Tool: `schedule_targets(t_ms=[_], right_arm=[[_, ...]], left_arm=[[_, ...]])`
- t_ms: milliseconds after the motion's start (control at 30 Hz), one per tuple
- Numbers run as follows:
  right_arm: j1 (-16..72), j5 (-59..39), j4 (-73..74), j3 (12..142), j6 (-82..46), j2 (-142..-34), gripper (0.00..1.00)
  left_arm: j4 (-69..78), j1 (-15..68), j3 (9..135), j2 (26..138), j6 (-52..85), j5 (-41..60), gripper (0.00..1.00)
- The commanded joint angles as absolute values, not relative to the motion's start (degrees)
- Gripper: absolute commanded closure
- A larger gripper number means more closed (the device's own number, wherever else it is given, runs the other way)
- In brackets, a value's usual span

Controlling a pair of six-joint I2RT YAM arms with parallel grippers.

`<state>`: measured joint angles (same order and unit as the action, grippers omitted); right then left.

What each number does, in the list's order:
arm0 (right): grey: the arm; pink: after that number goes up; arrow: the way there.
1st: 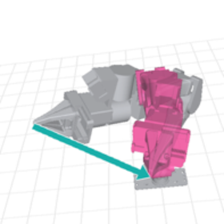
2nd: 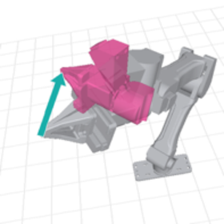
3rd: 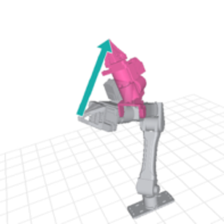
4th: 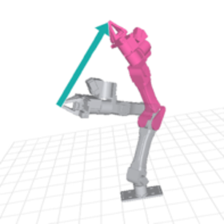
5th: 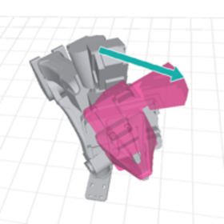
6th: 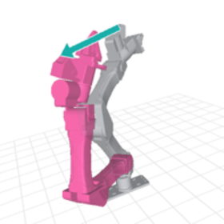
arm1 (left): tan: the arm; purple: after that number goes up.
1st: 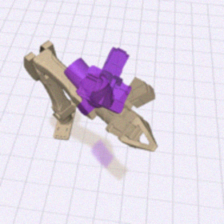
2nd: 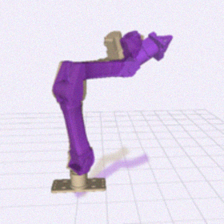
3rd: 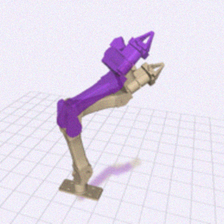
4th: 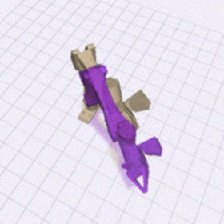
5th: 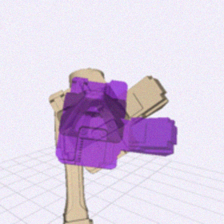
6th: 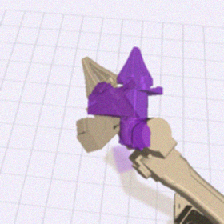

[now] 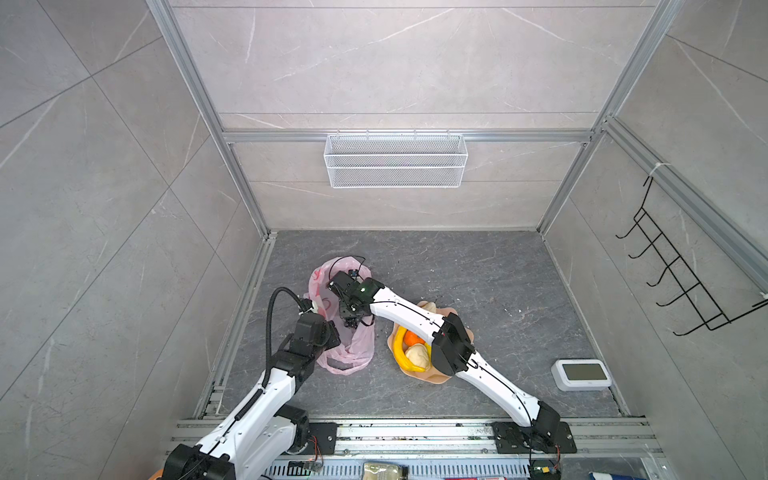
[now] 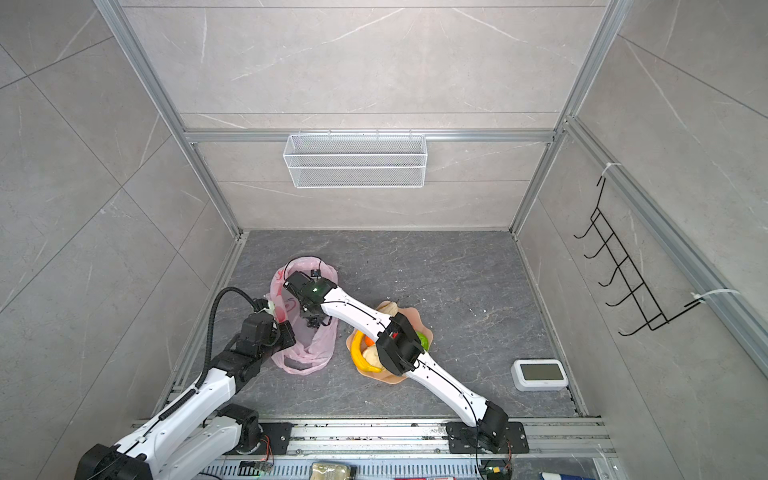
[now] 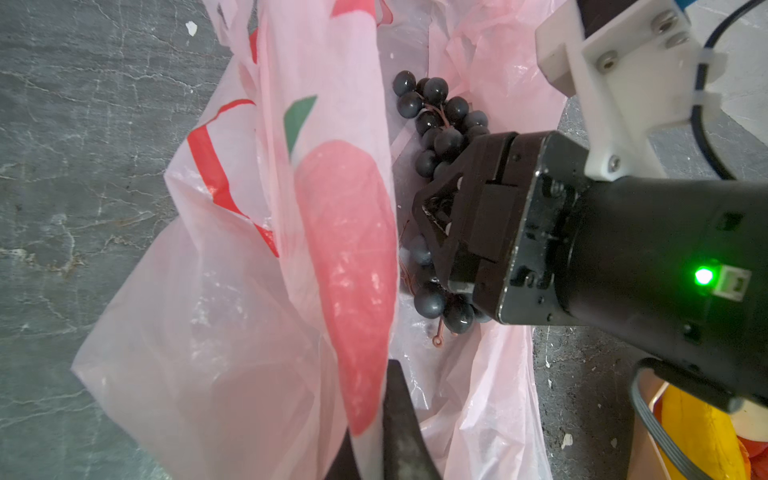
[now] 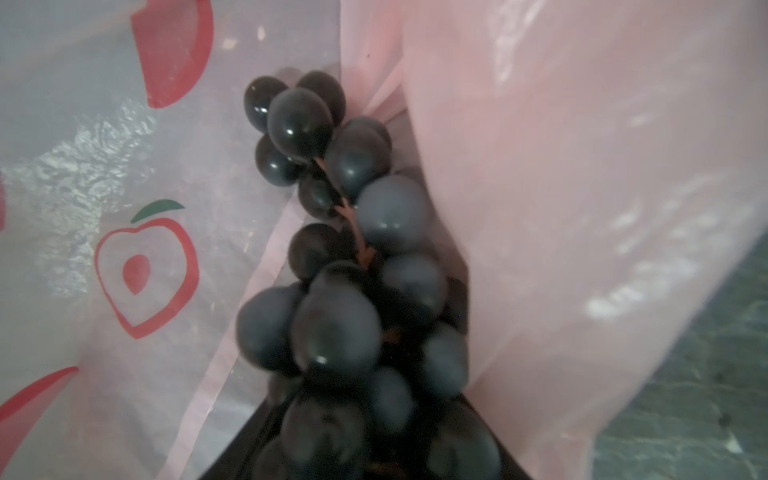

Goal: Take the fake fruits out of the plastic bag
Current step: 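Lift the grapes out of the bag with the right gripper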

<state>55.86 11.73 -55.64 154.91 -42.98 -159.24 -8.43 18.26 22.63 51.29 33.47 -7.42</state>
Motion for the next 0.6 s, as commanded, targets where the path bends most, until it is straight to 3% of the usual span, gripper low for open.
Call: schedule_targets(t_ms=[0, 233, 567], right_arm=[[56.22, 10.74, -55.16, 151.59, -41.60, -154.21, 0.47], [56.28, 10.11, -52.52, 146.51, -40.69, -148.60, 0.53], [56.51, 9.13, -51.24, 144.95, -40.87, -148.33, 0.68]], left_arm=[[-6.33, 18.28, 23.07, 51.94, 33.93, -8.11, 1.00], [-6.39, 18.28, 23.80, 53.79, 33.66, -7.62, 1.00], [-6.38, 18.30, 23.55, 53.22, 33.67, -7.80, 1.00]])
